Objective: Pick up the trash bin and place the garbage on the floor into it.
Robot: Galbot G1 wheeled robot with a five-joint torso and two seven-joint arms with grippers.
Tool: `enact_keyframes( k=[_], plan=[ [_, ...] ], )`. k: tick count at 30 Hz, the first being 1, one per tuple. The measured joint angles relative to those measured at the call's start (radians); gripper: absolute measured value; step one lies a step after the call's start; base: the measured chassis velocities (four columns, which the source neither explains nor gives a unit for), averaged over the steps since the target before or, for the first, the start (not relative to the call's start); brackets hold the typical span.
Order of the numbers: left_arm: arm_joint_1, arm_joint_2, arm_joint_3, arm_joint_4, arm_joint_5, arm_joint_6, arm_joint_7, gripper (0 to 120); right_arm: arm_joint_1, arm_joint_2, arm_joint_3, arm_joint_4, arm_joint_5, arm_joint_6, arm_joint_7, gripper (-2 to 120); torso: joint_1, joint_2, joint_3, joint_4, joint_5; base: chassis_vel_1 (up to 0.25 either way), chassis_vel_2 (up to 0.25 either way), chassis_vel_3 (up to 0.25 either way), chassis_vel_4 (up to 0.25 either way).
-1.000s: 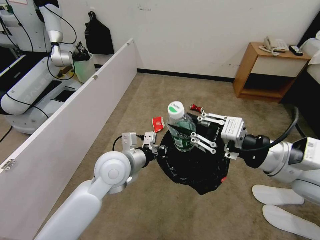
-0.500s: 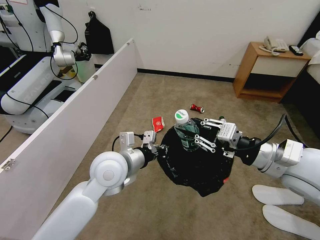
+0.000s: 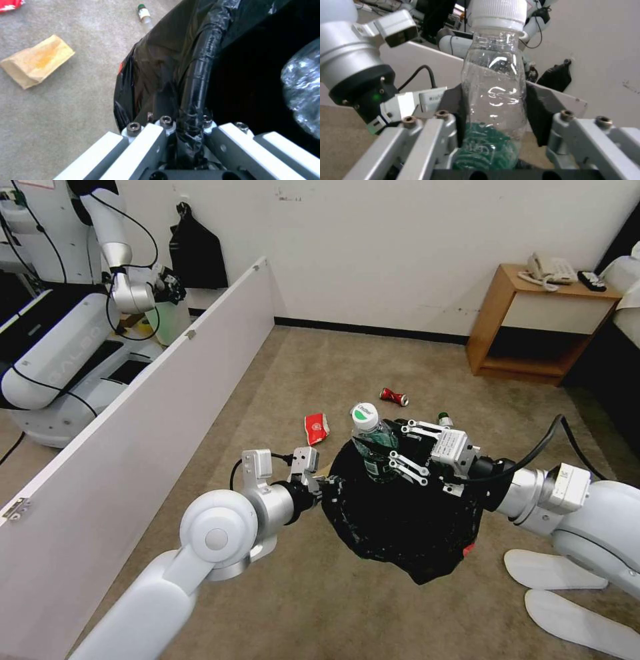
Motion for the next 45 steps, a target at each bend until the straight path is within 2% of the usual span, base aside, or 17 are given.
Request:
enact_keyframes(
  k=[3, 4, 6, 7, 9, 10, 11, 17, 19, 25, 35, 45],
  plan=[
    [-0.005, -0.003, 0.000, -0.002, -0.005, -0.003, -0.005, 0, 0.004, 0.011, -0.013, -0.007, -0.009, -0.001, 0.000, 56, 0.000, 0.000, 0.000, 0.0001, 0.0000, 0.000, 0.000, 0.000, 0.000],
    [-0.005, -0.003, 0.000, -0.002, -0.005, -0.003, -0.005, 0, 0.004, 0.011, -0.013, -0.007, -0.009, -0.001, 0.000, 56, 0.000, 0.000, 0.000, 0.0001, 0.0000, 0.000, 0.000, 0.000, 0.000],
    [-0.004, -0.001, -0.001, -0.002, -0.005, -0.003, -0.005, 0, 0.004, 0.012, -0.014, -0.007, -0.009, -0.001, 0.000, 66, 0.000, 0.000, 0.000, 0.0000, 0.0000, 0.000, 0.000, 0.000, 0.000],
    [-0.004, -0.001, -0.001, -0.002, -0.005, -0.003, -0.005, 0, 0.004, 0.012, -0.014, -0.007, -0.009, -0.001, 0.000, 66, 0.000, 0.000, 0.000, 0.0000, 0.0000, 0.000, 0.000, 0.000, 0.000],
    [-0.003, 0.001, -0.003, -0.001, -0.002, -0.004, -0.005, 0, 0.004, 0.010, -0.011, -0.003, -0.005, -0.001, 0.000, 77, 0.000, 0.000, 0.000, 0.0001, 0.0000, 0.000, 0.000, 0.000, 0.000],
    [-0.003, 0.001, -0.003, -0.001, -0.002, -0.004, -0.005, 0, 0.004, 0.010, -0.011, -0.003, -0.005, -0.001, 0.000, 77, 0.000, 0.000, 0.000, 0.0001, 0.0000, 0.000, 0.000, 0.000, 0.000],
    [-0.003, 0.001, -0.003, 0.003, 0.002, -0.004, -0.005, 0, 0.004, 0.008, -0.009, 0.003, -0.001, -0.001, 0.000, 85, 0.000, 0.000, 0.000, 0.0001, 0.0000, 0.000, 0.000, 0.000, 0.000],
    [-0.011, -0.003, -0.003, 0.015, 0.008, -0.005, -0.005, 0, 0.003, -0.003, 0.001, 0.013, 0.005, -0.002, -0.001, 79, 0.000, 0.000, 0.000, 0.0001, -0.0001, 0.000, 0.000, 0.000, 0.000],
    [-0.018, -0.004, -0.003, 0.018, 0.007, -0.006, -0.005, 0, -0.002, -0.003, 0.003, 0.012, 0.004, -0.002, -0.004, 90, 0.000, 0.000, 0.000, 0.0000, 0.0000, 0.000, 0.000, 0.000, 0.000],
    [-0.022, -0.004, -0.004, 0.022, 0.007, -0.007, -0.005, 0, -0.001, -0.004, 0.006, 0.012, 0.007, -0.002, -0.005, 99, 0.000, 0.000, 0.000, 0.0001, 0.0000, 0.000, 0.000, 0.000, 0.000],
    [-0.023, -0.001, -0.005, 0.028, 0.011, -0.008, -0.004, 0, -0.003, -0.015, 0.029, 0.025, 0.031, 0.004, -0.004, 100, 0.000, 0.000, 0.000, 0.0000, 0.0000, 0.000, 0.000, 0.000, 0.000],
    [0.001, 0.006, -0.018, 0.031, 0.037, -0.008, 0.006, 0, 0.015, -0.045, 0.071, 0.059, 0.098, 0.017, 0.023, 100, 0.000, 0.000, 0.000, 0.0000, -0.0001, 0.000, 0.000, 0.000, 0.000]
  ],
)
